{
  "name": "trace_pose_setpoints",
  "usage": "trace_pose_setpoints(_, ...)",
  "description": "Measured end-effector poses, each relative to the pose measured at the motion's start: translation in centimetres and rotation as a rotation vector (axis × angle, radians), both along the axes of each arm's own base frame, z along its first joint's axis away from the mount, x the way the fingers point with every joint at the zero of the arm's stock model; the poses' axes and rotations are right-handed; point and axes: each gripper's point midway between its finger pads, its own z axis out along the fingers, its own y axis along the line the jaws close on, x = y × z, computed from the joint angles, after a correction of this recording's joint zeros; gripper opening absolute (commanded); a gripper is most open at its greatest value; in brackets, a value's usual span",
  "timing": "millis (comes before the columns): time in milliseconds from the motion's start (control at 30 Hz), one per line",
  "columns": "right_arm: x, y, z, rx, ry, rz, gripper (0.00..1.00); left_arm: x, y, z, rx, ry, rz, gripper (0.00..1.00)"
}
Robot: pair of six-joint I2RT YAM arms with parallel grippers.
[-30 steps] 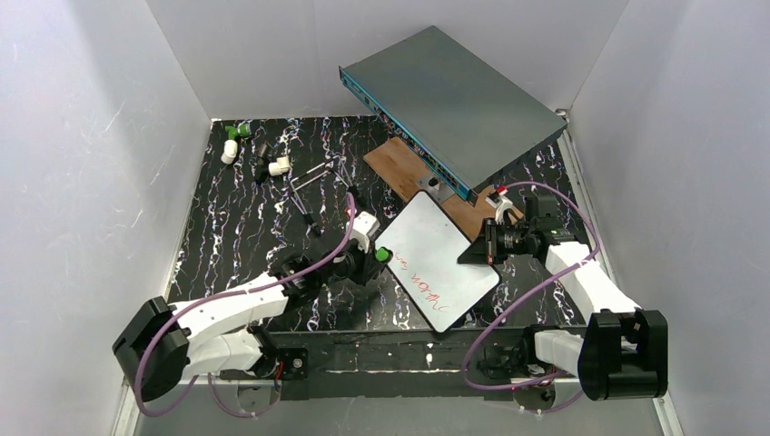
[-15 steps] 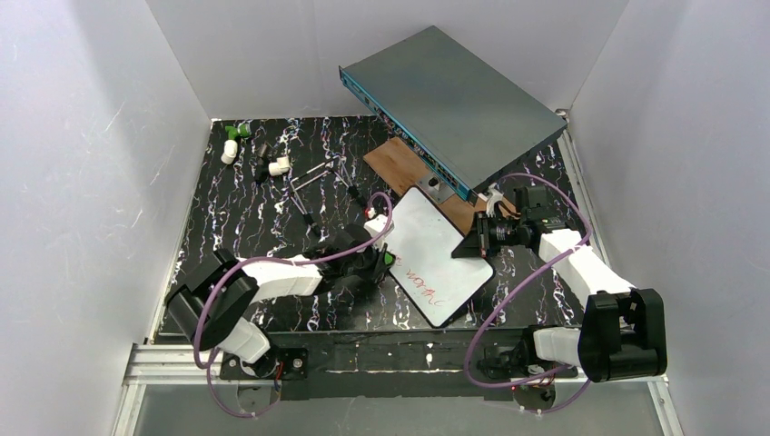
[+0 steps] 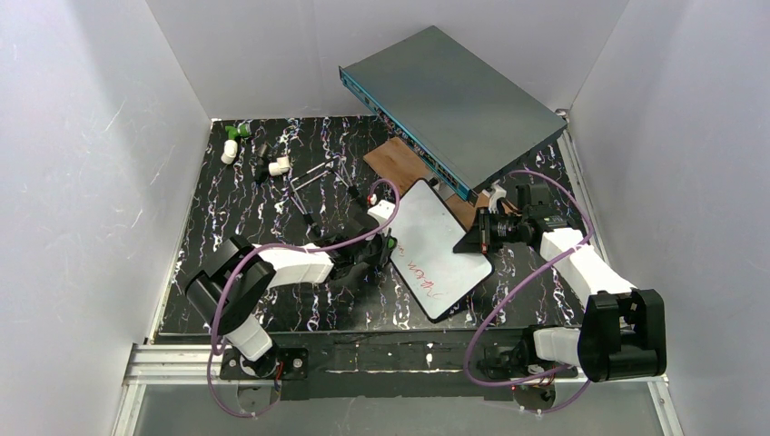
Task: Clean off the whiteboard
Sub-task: Erase the whiteboard using the whiteboard.
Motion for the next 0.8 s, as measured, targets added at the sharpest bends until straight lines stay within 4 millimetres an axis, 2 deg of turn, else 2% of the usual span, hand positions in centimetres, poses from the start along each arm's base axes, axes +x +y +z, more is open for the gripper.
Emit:
trace_pose_setpoints(400, 0.1, 0.0, 0.1, -0.002, 0.0, -0.002, 0.01, -0.9, -0.9, 0.0, -0.006, 0.005, -0.027, 0.0)
trace_pose_setpoints(533, 0.1, 0.0, 0.1, -0.002, 0.0, -0.001, 0.01, 0.0, 0.0, 0.2, -0.025, 0.052, 0.016, 0.0)
trace_pose_setpoints(700, 0.0, 0.1, 0.0, 0.001, 0.003, 0.006, 0.01, 2.8, 0.3, 1.6, -0.039, 0.075, 0.06, 0.0)
trace_pose_setpoints(800, 0.0, 0.1, 0.0, 0.001, 0.006, 0.006, 0.01, 2.8, 0.0, 1.6, -0.053, 0.09, 0.043, 0.0)
